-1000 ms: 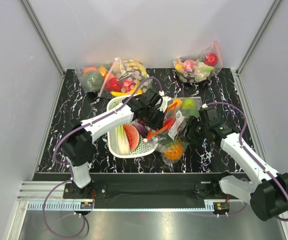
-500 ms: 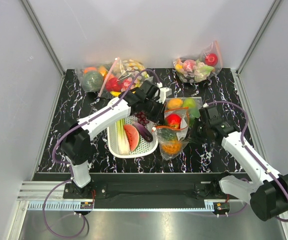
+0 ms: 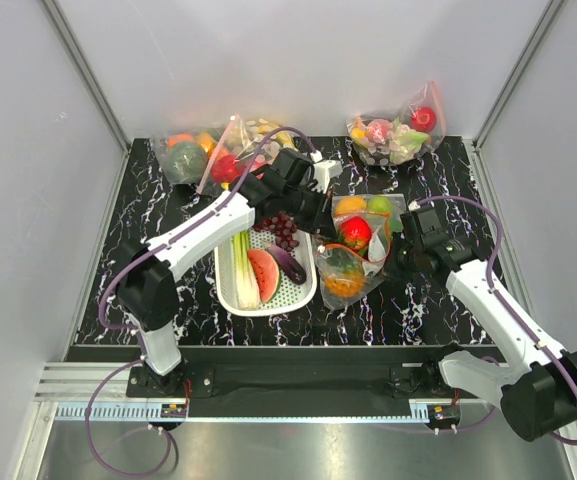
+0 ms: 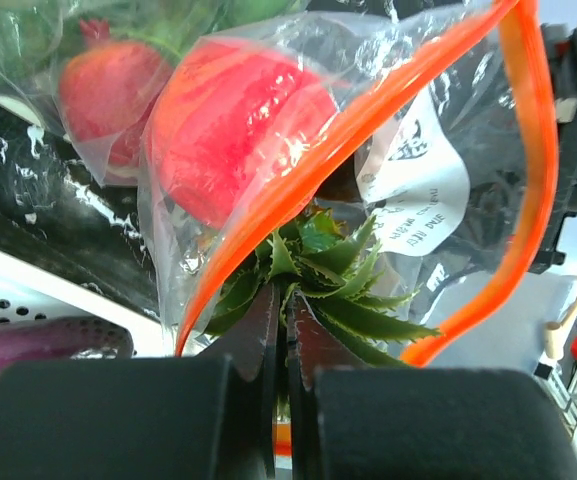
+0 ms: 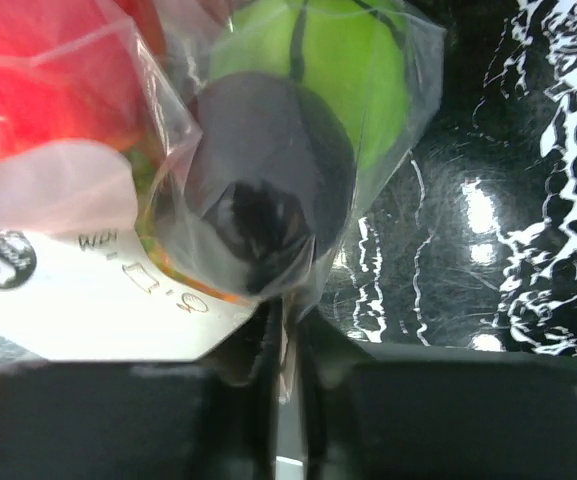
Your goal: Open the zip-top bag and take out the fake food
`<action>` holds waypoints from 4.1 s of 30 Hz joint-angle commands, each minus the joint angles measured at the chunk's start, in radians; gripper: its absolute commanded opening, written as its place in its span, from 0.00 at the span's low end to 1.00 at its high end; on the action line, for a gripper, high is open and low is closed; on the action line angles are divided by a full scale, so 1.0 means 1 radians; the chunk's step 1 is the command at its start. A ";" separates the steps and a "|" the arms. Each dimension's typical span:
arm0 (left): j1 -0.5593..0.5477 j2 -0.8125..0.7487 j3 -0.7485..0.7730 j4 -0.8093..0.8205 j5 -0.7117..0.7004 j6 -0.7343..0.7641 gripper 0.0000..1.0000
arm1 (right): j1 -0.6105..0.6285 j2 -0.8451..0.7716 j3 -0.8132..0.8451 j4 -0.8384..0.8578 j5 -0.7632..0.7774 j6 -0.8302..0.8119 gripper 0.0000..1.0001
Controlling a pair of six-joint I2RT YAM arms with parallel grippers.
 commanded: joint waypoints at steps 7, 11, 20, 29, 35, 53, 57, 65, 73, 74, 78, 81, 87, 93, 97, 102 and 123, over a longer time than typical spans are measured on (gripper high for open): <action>0.048 -0.024 -0.108 0.170 0.026 -0.122 0.00 | -0.001 -0.093 -0.063 0.104 -0.029 -0.005 0.72; 0.105 0.004 -0.136 0.213 0.013 -0.179 0.00 | -0.004 -0.182 -0.139 0.144 -0.049 0.018 0.77; 0.171 0.074 -0.125 0.258 0.030 -0.254 0.00 | 0.005 -0.167 -0.243 0.261 -0.179 -0.029 0.88; 0.197 0.112 -0.115 0.244 0.008 -0.275 0.00 | 0.071 -0.157 -0.238 0.403 -0.179 -0.038 0.91; 0.203 0.119 -0.085 0.209 -0.012 -0.248 0.00 | 0.091 -0.213 -0.220 0.360 -0.187 -0.103 1.00; 0.205 0.131 -0.078 0.209 0.010 -0.282 0.00 | 0.134 0.006 -0.271 0.558 -0.187 -0.133 1.00; 0.203 0.134 -0.076 0.212 0.010 -0.289 0.00 | 0.132 0.074 -0.268 0.621 -0.195 -0.179 1.00; 0.203 0.137 -0.072 0.210 0.003 -0.300 0.00 | 0.147 0.174 -0.304 0.735 -0.232 -0.164 0.99; 0.205 0.149 -0.056 0.201 0.007 -0.300 0.00 | 0.154 0.171 -0.331 0.733 -0.218 -0.150 0.46; 0.205 0.148 -0.055 0.201 0.007 -0.300 0.00 | 0.154 0.162 -0.332 0.715 -0.212 -0.152 0.39; 0.205 0.149 -0.026 0.193 0.010 -0.298 0.00 | 0.154 0.108 -0.331 0.649 -0.176 -0.152 0.13; 0.208 0.151 -0.004 0.187 0.011 -0.300 0.00 | 0.154 0.039 -0.329 0.583 -0.144 -0.153 0.08; 0.219 0.149 0.019 0.193 0.028 -0.314 0.00 | 0.154 -0.085 -0.331 0.462 -0.066 -0.155 0.00; 0.219 0.114 0.045 0.254 0.082 -0.357 0.00 | 0.154 -0.081 -0.318 0.431 -0.044 -0.123 0.00; 0.220 0.112 0.114 0.271 0.120 -0.381 0.00 | 0.154 -0.027 -0.301 0.431 -0.072 -0.141 0.00; 0.226 0.135 0.215 0.236 0.160 -0.380 0.00 | 0.155 -0.018 -0.297 0.428 -0.072 -0.143 0.00; 0.231 0.145 0.402 -0.288 0.159 0.000 0.00 | 0.154 -0.012 -0.237 0.374 -0.029 -0.143 0.00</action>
